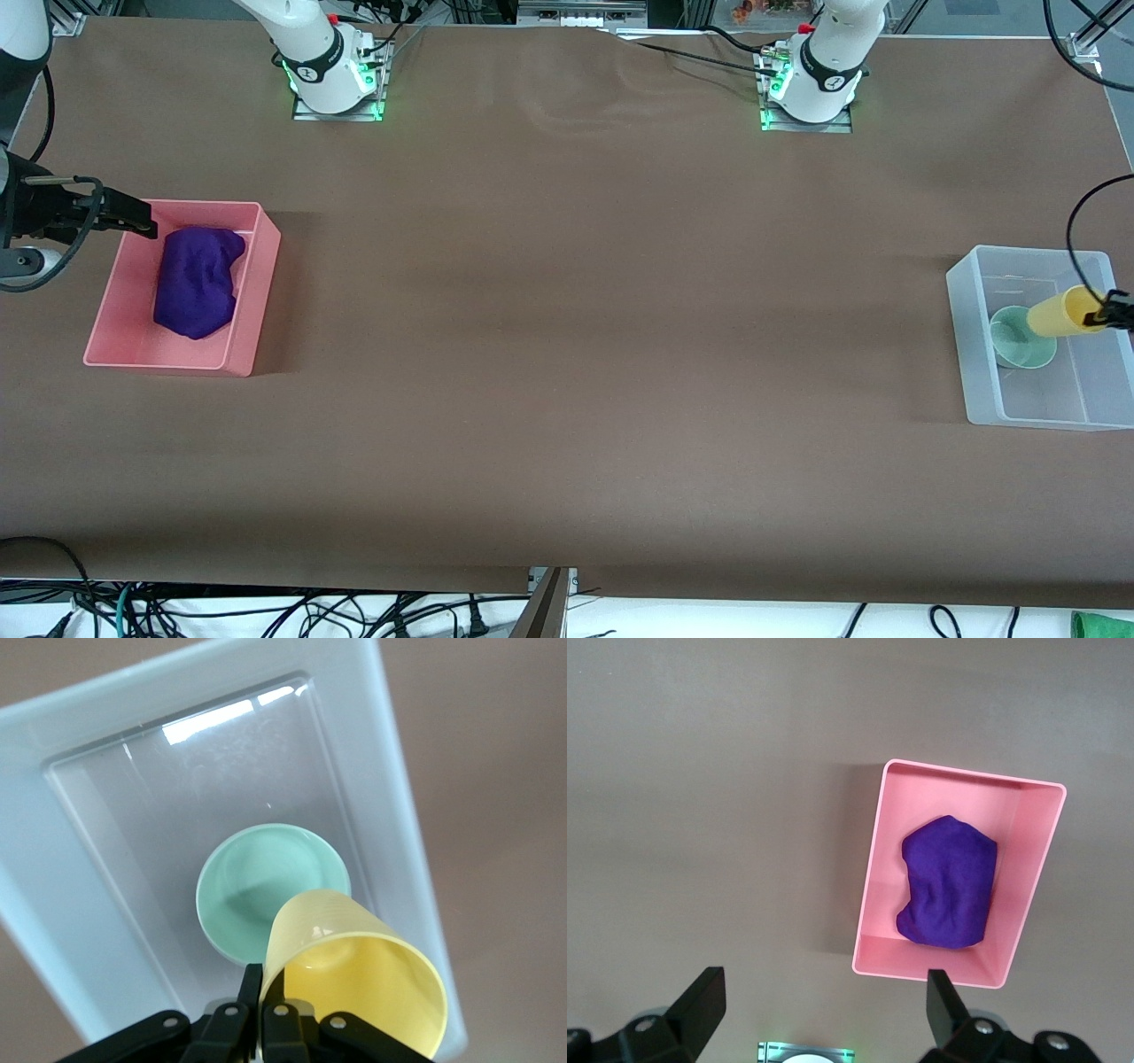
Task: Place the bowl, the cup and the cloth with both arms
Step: 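Carry the yellow cup into the green bowl in the clear bin with the left gripper, then open the left gripper and lift it away from the cup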
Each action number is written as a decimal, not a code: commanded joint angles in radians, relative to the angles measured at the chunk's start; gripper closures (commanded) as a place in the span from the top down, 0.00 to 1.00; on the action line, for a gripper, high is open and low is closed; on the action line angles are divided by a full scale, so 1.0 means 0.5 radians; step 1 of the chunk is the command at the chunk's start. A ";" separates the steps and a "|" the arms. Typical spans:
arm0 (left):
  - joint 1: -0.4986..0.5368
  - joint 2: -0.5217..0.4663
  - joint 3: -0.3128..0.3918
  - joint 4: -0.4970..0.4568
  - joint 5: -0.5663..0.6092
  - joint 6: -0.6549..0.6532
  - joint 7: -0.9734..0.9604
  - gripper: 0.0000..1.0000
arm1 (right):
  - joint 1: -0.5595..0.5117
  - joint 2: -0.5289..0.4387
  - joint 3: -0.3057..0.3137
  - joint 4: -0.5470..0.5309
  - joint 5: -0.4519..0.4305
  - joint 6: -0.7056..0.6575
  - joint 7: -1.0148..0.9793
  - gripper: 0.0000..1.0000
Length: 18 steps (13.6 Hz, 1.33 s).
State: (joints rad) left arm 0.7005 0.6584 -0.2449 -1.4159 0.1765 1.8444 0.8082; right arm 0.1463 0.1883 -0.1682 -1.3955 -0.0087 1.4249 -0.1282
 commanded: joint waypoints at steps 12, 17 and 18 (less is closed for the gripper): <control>-0.259 -0.432 -0.075 -0.083 0.033 -0.096 -0.522 1.00 | -0.007 0.007 0.030 0.002 -0.029 0.007 0.020 1.00; -0.691 -0.690 0.004 -0.006 -0.043 -0.455 -1.194 1.00 | -0.017 0.016 0.020 0.005 -0.029 0.010 0.020 1.00; -0.869 -0.755 0.148 -0.006 -0.162 -0.513 -1.342 1.00 | -0.017 0.016 0.020 0.005 -0.029 0.010 0.020 1.00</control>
State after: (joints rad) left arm 0.3762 0.3365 -0.2685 -1.4172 0.1578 1.6331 0.2442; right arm 0.1454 0.1970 -0.1652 -1.3969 -0.0097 1.4273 -0.1278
